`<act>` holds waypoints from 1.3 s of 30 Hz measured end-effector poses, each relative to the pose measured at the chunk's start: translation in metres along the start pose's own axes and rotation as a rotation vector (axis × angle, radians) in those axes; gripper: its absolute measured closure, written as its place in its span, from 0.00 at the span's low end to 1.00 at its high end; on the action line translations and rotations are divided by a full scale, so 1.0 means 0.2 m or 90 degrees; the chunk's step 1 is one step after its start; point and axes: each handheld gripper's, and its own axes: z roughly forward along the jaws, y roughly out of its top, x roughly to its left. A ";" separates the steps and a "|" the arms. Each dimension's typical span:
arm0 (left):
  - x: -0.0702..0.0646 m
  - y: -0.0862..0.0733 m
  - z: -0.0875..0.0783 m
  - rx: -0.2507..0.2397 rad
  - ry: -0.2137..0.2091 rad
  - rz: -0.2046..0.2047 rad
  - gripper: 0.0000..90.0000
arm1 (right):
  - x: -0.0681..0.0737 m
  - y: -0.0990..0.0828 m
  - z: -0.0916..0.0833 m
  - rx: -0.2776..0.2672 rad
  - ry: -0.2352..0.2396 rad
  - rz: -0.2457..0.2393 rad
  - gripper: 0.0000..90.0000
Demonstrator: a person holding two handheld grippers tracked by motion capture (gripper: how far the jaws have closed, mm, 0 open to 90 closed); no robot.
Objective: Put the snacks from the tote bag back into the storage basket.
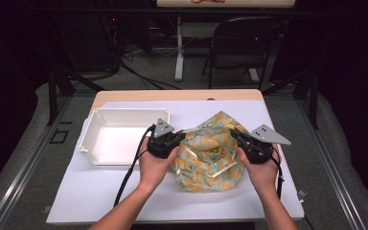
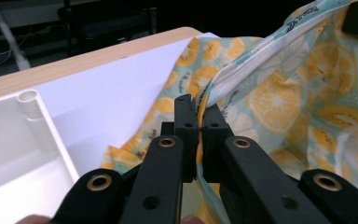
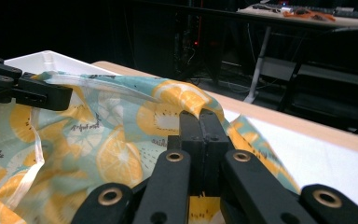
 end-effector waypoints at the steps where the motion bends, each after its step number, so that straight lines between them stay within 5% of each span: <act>1: 0.01 0.02 0.03 -0.006 0.016 -0.010 0.98 | -0.02 0.02 0.04 0.002 -0.005 -0.001 1.00; 7: 0.02 0.04 0.14 0.017 0.059 -0.021 0.96 | -0.08 0.04 0.17 0.028 -0.029 0.010 1.00; 10: 0.00 0.02 0.19 0.035 0.078 -0.023 0.94 | -0.14 -0.01 0.27 0.063 -0.041 0.042 1.00; 16: -0.10 -0.07 0.25 0.072 0.099 0.035 0.85 | -0.18 -0.16 0.36 0.118 -0.041 0.086 1.00; 18: -0.11 -0.08 0.26 0.072 0.099 0.037 0.80 | -0.19 -0.20 0.37 0.139 -0.029 0.100 1.00; 24: -0.10 -0.07 0.18 0.047 0.062 0.020 0.60 | -0.20 -0.24 0.34 0.145 0.006 0.120 0.87; 28: -0.11 -0.06 0.13 0.041 0.011 0.011 0.45 | -0.20 -0.19 0.24 0.116 0.010 0.120 0.62; 30: -0.12 -0.08 0.12 0.049 -0.013 0.007 0.42 | -0.20 -0.19 0.23 0.109 0.011 0.125 0.58; 34: -0.16 -0.13 0.13 0.063 -0.022 0.013 0.33 | -0.19 -0.18 0.14 0.090 0.029 0.130 0.40; 39: -0.18 -0.18 0.17 0.087 -0.024 0.019 0.32 | -0.16 -0.22 0.09 0.088 0.040 0.120 0.35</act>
